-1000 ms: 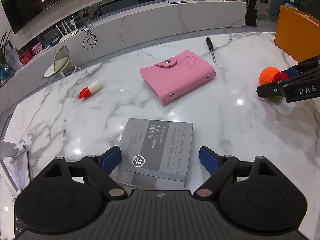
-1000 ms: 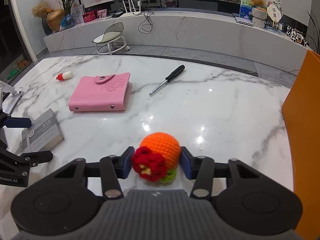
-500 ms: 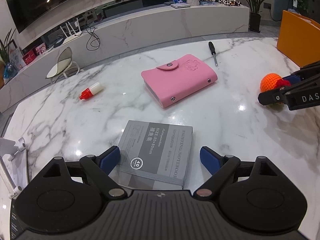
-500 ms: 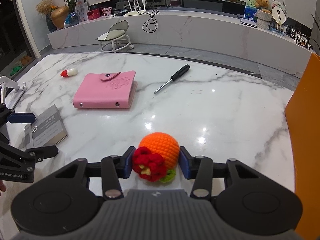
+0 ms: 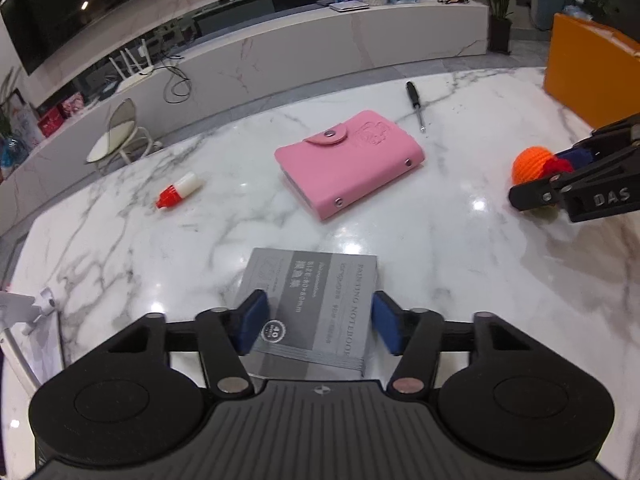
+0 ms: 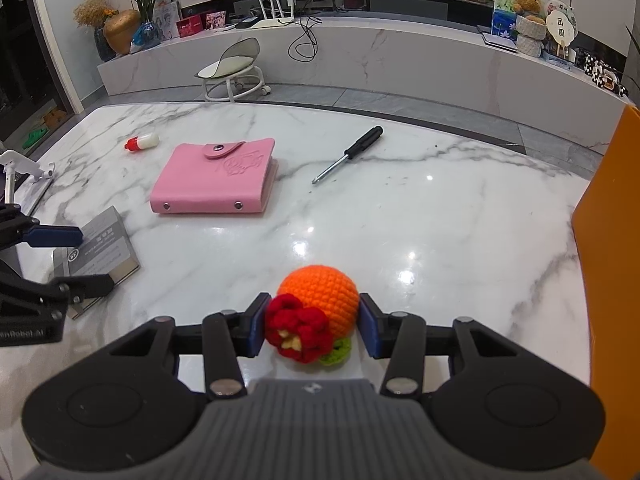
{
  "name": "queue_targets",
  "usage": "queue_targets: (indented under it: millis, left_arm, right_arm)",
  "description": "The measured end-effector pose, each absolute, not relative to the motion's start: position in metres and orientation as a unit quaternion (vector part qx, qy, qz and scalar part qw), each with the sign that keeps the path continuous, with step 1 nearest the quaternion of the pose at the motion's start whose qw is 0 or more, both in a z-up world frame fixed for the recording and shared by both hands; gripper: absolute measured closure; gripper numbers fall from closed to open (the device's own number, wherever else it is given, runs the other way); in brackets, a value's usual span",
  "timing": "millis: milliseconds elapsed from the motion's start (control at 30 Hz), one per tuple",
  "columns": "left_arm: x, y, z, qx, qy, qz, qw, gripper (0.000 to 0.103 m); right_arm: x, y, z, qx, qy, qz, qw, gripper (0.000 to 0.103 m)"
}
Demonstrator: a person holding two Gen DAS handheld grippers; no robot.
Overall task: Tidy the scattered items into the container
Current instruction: 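Grasp the orange crocheted ball with the right tool while the left tool grasps the grey notebook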
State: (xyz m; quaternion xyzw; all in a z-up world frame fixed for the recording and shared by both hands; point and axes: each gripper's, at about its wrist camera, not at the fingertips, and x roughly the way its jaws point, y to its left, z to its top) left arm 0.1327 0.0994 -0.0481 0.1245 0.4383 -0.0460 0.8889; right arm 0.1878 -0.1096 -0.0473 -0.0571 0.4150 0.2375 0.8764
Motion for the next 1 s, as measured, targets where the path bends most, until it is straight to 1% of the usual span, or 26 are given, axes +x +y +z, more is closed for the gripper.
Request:
queue_targets:
  millis: [33,100,167,200,267,300,333,367,400,433,467,567,700,833,900,1000]
  left_arm:
    - [0.133,0.1,-0.048,0.125,0.438,-0.048,0.889,0.039]
    - [0.132,0.1,-0.047,0.127,0.437,-0.056,0.889,0.044]
    - [0.131,0.1,-0.042,0.119,0.436,-0.071,0.889,0.067]
    - [0.131,0.102,-0.038,0.112,0.434,-0.077,0.89,0.071]
    - [0.13,0.105,-0.031,0.097,0.435,-0.088,0.891,0.088]
    - [0.131,0.108,-0.03,0.088,0.438,-0.092,0.89,0.094]
    - [0.132,0.11,-0.03,0.085,0.443,-0.094,0.888,0.093]
    - [0.132,0.112,-0.031,0.086,0.448,-0.096,0.885,0.075]
    - [0.133,0.114,-0.032,0.088,0.453,-0.097,0.882,0.06]
    - [0.132,0.116,-0.033,0.096,0.451,-0.097,0.882,0.034]
    - [0.129,0.117,-0.033,0.108,0.438,-0.095,0.887,0.021]
    - [0.128,0.12,-0.033,0.137,0.419,-0.083,0.894,0.013]
    - [0.136,0.127,-0.043,0.145,0.435,-0.089,0.884,0.013]
    - [0.143,0.132,-0.054,0.147,0.445,-0.093,0.879,0.007]
    - [0.145,0.137,-0.055,0.131,0.447,-0.098,0.879,0.006]
    - [0.152,0.147,-0.057,0.082,0.47,-0.099,0.873,0.0]
  right_arm:
    - [0.187,-0.11,-0.047,-0.057,0.415,0.238,0.876,0.054]
    - [0.187,-0.109,-0.046,-0.057,0.415,0.239,0.876,0.054]
    - [0.186,-0.109,-0.046,-0.057,0.414,0.24,0.876,0.054]
    - [0.186,-0.109,-0.045,-0.057,0.414,0.24,0.876,0.054]
    - [0.187,-0.11,-0.045,-0.057,0.414,0.241,0.876,0.054]
    - [0.187,-0.11,-0.045,-0.057,0.414,0.241,0.876,0.054]
    - [0.187,-0.11,-0.045,-0.057,0.414,0.241,0.876,0.054]
    - [0.187,-0.11,-0.045,-0.056,0.414,0.24,0.876,0.054]
    - [0.187,-0.11,-0.045,-0.056,0.414,0.24,0.876,0.054]
    - [0.187,-0.11,-0.045,-0.056,0.414,0.24,0.876,0.054]
    - [0.187,-0.109,-0.044,-0.056,0.414,0.241,0.876,0.054]
    - [0.187,-0.109,-0.044,-0.055,0.414,0.242,0.876,0.054]
    - [0.188,-0.109,-0.045,-0.056,0.415,0.241,0.875,0.054]
    - [0.189,-0.109,-0.045,-0.055,0.416,0.241,0.875,0.054]
    - [0.19,-0.11,-0.045,-0.054,0.416,0.24,0.875,0.054]
    - [0.191,-0.112,-0.046,-0.053,0.418,0.239,0.875,0.054]
